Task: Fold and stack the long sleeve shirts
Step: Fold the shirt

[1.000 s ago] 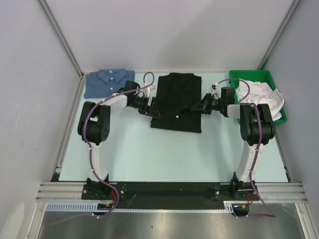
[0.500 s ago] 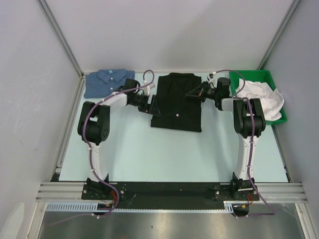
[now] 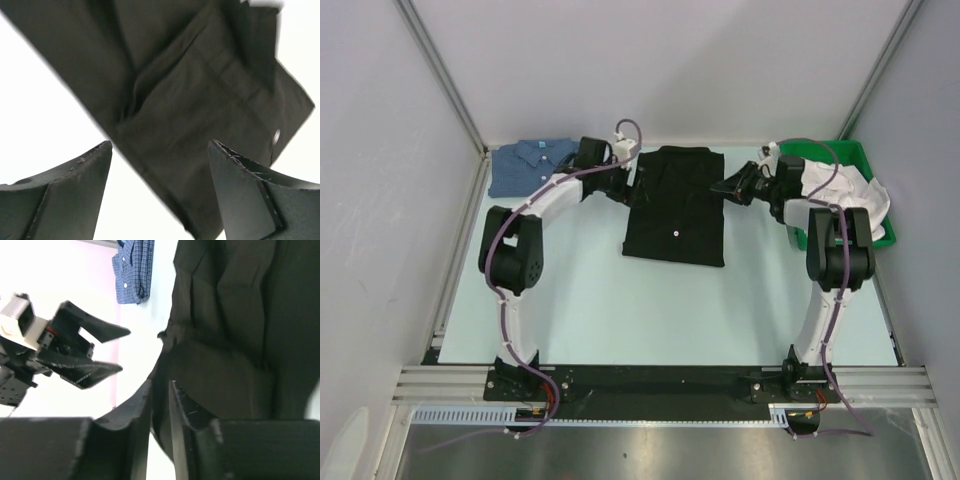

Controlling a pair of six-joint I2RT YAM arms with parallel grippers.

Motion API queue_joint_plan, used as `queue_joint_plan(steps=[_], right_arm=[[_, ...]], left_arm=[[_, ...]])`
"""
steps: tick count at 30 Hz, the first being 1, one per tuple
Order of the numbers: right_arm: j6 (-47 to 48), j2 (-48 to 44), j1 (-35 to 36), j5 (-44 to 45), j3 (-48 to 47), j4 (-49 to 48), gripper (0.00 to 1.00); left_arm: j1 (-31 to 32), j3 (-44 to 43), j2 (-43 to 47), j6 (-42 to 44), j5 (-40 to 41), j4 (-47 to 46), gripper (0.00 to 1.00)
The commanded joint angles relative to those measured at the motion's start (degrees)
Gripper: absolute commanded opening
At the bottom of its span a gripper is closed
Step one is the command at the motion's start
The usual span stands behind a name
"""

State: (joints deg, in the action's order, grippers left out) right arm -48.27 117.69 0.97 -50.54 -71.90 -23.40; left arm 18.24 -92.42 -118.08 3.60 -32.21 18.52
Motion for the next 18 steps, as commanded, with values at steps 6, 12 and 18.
queue_joint_plan(steps=[6,12,18], right_arm=[[4.5,-7.57,2.54,3.87,7.39,2.75,0.13],[4.42,-4.14,3.07,4.75,5.1,1.96,0.12],[4.33,-3.08,4.12,4.84,4.31,1.43,0.11]], left_arm=[[11.64,-16.54,-6.19,-1.04,17.79,-1.56,0.72],[14.1,-22.01,-10.41,-3.24,20.77,-0.24,0.7],[14.63,-22.45,-11.91,-6.85,24.99,0.11,0.64]])
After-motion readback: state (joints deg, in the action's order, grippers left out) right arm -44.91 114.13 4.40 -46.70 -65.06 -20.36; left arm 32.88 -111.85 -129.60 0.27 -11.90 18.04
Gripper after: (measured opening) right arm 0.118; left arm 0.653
